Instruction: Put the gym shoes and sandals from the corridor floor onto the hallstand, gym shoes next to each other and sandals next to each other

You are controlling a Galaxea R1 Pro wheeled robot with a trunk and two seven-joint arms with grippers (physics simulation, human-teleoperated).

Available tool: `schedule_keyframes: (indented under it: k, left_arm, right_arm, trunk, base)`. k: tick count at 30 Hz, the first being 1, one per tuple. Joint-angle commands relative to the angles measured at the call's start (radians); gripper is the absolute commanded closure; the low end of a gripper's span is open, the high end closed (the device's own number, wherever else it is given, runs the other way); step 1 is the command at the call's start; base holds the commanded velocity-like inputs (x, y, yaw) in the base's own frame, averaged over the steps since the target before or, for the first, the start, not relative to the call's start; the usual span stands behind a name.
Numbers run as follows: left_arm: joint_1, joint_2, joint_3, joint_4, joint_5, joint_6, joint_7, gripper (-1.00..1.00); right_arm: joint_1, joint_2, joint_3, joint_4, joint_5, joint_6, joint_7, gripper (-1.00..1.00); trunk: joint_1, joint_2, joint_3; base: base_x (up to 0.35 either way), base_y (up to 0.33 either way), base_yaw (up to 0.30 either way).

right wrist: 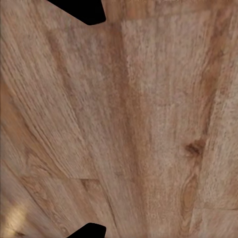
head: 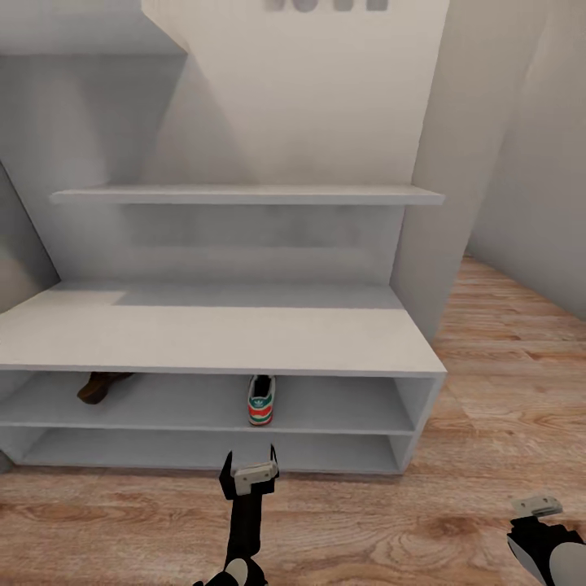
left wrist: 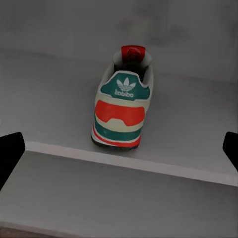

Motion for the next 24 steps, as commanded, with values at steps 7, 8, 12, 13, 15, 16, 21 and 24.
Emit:
schedule_keyframes:
  k: [7,8,12,13,15,16,21,24]
  left_arm:
    - [0.000,0.000,0.001,0.000,0.000,0.000,0.000,-1.00]
    - [0.000,0.000,0.001,0.000,0.000,0.000,0.000,-1.00]
    - [0.000,0.000,0.001,0.000,0.000,0.000,0.000,-1.00]
    - [0.000,0.000,0.001,0.001,0.000,0.000,0.000,-1.00]
    - [0.000,0.000,0.001,0.001,0.000,0.000,0.000,-1.00]
    - [0.000,0.000,0.001,0.000,0.000,0.000,0.000,-1.00]
    - [0.029,0.000,0.001,0.009,0.002,-0.002,0.001,-1.00]
    - [0.029,0.000,0.001,0.009,0.002,-0.002,0.001,-1.00]
  right_arm:
    - [0.000,0.002,0.000,0.000,0.001,-0.004,0.001,-1.00]
    - [0.000,0.002,0.000,0.000,0.001,-0.004,0.001,-1.00]
    - [0.000,0.002,0.000,0.000,0.001,-0.017,0.001,-1.00]
    - [0.000,0.002,0.000,0.000,0.001,-0.026,0.001,-1.00]
    - [0.000,0.002,0.000,0.000,0.001,-0.039,0.001,-1.00]
    - [0.000,0.002,0.000,0.000,0.001,-0.052,0.001,-1.00]
    - [-0.010,-0.007,0.002,-0.005,0.002,-0.065,0.001,-1.00]
    - [-0.010,-0.007,0.002,-0.005,0.002,-0.065,0.001,-1.00]
  trunk:
    - [0.000,0.000,0.000]
    - [0.000,0.000,0.000]
    - [0.000,0.000,0.000]
    - [0.000,0.000,0.000]
    - [0.000,0.000,0.000]
    - [0.000,0.000,0.000]
    - [0.000,0.000,0.000]
    - [0.000,0.000,0.000]
  base:
    - [-0.009,0.000,0.000]
    - [-0.005,0.000,0.000]
    - [-0.003,0.000,0.000]
    - [-0.002,0.000,0.000]
    - [-0.002,0.000,0.000]
    - [-0.001,0.000,0.000]
    - [0.000,0.000,0.000]
    - [0.000,0.000,0.000]
